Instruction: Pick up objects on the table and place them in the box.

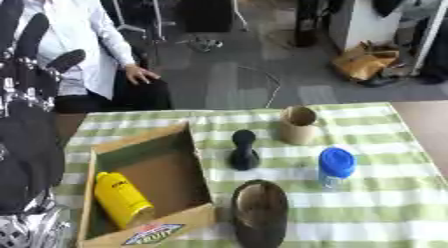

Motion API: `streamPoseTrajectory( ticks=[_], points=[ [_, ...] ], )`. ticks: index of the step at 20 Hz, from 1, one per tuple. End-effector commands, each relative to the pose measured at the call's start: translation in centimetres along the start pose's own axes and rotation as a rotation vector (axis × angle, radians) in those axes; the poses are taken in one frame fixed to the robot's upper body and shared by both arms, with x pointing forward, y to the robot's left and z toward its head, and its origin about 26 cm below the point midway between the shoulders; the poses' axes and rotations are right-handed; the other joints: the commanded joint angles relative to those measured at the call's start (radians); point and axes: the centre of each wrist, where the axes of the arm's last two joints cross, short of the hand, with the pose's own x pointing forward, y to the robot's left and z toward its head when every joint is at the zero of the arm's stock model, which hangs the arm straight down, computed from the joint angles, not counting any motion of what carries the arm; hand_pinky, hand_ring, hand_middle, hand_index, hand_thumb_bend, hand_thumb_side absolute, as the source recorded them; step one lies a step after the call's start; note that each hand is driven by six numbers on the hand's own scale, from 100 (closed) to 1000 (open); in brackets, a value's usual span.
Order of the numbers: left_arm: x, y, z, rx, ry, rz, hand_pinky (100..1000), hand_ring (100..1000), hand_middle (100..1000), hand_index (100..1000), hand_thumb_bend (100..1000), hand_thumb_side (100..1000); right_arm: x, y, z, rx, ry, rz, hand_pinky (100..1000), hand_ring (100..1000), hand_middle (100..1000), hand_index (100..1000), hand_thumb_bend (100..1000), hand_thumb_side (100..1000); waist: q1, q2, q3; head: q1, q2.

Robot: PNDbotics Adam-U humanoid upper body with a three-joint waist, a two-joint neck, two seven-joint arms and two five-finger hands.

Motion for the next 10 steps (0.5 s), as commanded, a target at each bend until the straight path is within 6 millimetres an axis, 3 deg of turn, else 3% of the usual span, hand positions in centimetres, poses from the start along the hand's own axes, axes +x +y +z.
streamPoseTrajectory(
  ticks=[1, 5, 9, 10],
  points=[
    [0.6, 0.2, -0.7, -0.005, -0.047, -0.01, 818, 1000, 1000, 940, 192, 1000, 0.3, -0.1, -0.3, -0.185, -0.223, -0.122, 846, 977, 904, 942, 266, 1000, -0.008, -0.014, -0.001, 0.0, -0.012],
    [0.5, 0.1, -0.3, -0.013, -0.037, -0.002, 814, 1000, 1000, 921, 193, 1000, -0.1, -1.1, -1.9, 0.055, -0.149, 0.124, 849, 978, 912, 941, 466, 1000, -0.024, -0.021, 0.002, -0.034, -0.027],
    [0.4, 0.1, 0.3, -0.016, -0.021, 0.002, 813, 1000, 1000, 917, 195, 1000, -0.4, -2.0, -3.9, 0.28, -0.121, 0.264, 850, 980, 921, 943, 519, 1000, -0.04, -0.03, 0.006, -0.085, -0.035],
    [0.3, 0.2, 0.5, -0.016, -0.016, 0.004, 812, 1000, 1000, 916, 199, 1000, -0.4, -2.2, -4.5, 0.352, -0.118, 0.295, 851, 981, 927, 949, 592, 1000, -0.047, -0.033, 0.009, -0.11, -0.037]
  ],
)
